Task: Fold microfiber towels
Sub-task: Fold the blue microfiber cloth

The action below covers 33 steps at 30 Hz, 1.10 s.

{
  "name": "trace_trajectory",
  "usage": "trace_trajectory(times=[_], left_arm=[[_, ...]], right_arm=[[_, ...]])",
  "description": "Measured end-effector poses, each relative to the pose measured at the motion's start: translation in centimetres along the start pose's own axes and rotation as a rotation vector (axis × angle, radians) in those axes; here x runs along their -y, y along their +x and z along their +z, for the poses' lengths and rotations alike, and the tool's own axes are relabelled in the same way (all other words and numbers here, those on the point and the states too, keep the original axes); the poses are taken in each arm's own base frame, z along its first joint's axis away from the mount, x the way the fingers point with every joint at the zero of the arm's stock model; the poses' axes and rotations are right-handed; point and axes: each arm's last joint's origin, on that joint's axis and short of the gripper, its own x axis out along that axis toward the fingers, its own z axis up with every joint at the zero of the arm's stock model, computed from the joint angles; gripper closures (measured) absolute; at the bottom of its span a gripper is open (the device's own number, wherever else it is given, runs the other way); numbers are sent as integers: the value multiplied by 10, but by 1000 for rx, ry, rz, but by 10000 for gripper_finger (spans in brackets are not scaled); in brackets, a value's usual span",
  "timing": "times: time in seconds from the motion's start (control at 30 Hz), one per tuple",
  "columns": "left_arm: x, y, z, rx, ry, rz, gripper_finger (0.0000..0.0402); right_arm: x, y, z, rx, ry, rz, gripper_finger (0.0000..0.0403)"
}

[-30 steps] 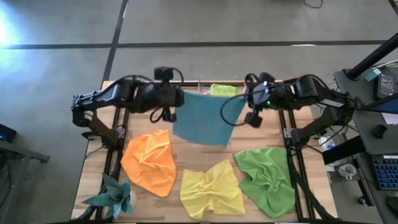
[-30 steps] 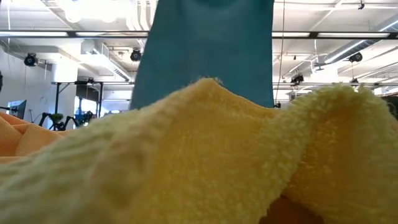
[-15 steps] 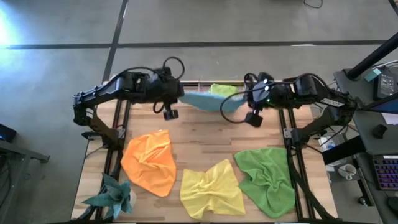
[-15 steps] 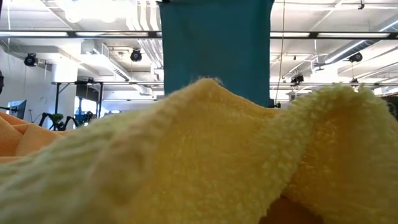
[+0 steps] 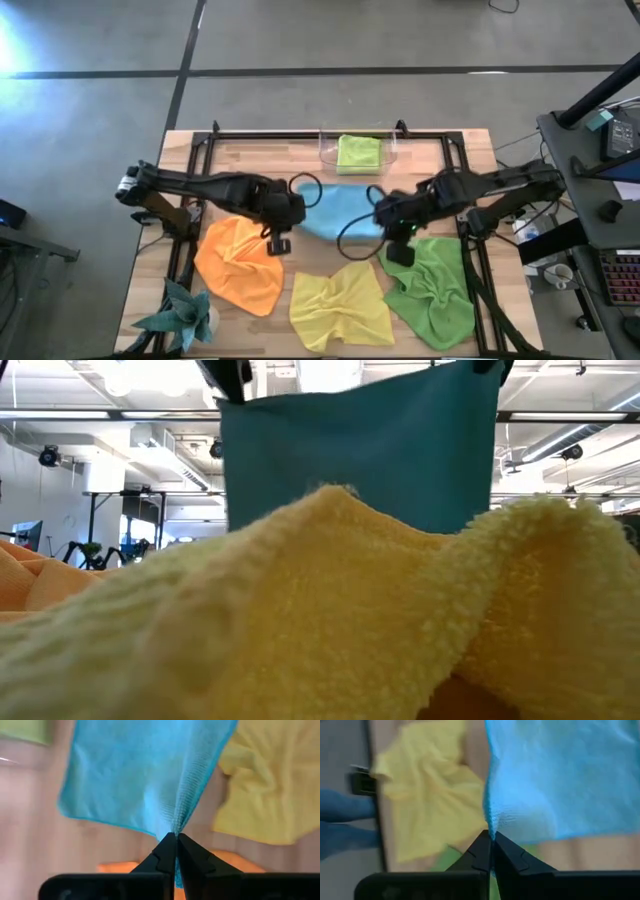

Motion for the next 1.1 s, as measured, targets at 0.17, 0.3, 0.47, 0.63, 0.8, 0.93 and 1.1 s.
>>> trace_trajectory(times=[0.17,0.3,0.47,0.63,0.8,0.93,1.1], left_arm=[[3,28,-7,-18,-26,-64,401],[-1,43,-11,-22,-40,-57,402],[-13,61,-17,-31,-91,20,402],[-34,78,-21,-2,-143,137,402],[-52,94,-25,-15,-189,164,402],[-63,106,-23,1,-197,172,402],[-70,120,-21,15,-205,179,402]], right_arm=[[7,30,-6,14,-15,91,394],[29,43,-18,-7,8,54,394],[56,71,-38,-105,98,-15,394],[84,90,-45,-72,172,-40,394],[110,93,-43,-17,242,-71,394],[129,94,-46,-23,304,-105,394],[139,97,-52,-43,334,-95,394]])
